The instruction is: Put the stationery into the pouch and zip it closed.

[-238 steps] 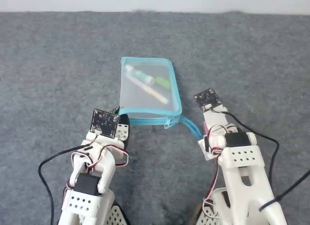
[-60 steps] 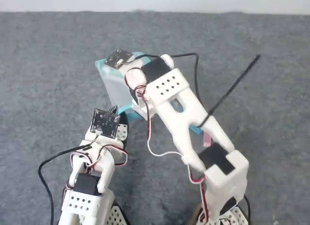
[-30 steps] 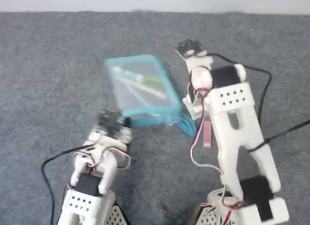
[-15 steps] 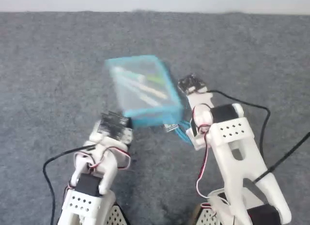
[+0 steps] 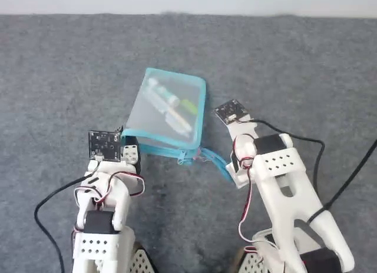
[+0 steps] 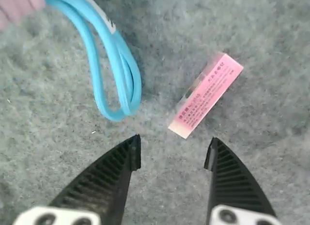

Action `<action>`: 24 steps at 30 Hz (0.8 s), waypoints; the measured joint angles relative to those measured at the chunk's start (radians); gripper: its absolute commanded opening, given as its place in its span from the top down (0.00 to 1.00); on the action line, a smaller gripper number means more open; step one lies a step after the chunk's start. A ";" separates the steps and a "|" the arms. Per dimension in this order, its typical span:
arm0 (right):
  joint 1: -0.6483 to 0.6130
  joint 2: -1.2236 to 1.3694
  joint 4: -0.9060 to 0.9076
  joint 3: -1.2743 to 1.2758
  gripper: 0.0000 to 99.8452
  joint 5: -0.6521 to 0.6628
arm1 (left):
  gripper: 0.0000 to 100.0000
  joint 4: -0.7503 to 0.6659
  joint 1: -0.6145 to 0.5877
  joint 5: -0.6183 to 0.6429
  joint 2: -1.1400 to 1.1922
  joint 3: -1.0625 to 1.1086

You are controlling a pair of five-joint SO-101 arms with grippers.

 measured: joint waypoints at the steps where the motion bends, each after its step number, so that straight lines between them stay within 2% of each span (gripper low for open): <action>1: 0.000 0.000 -0.014 0.008 0.78 0.000 | 0.99 0.000 0.000 0.000 0.000 0.000; 10: 0.002 0.000 -0.167 0.153 0.78 0.000 | 0.99 0.000 0.018 0.000 0.000 0.005; 19: 0.006 0.000 -0.192 0.158 0.78 0.000 | 0.99 0.000 0.018 0.000 0.000 0.006; 24: 0.006 0.000 -0.269 0.213 0.78 -0.012 | 0.99 0.000 0.018 0.000 0.000 0.006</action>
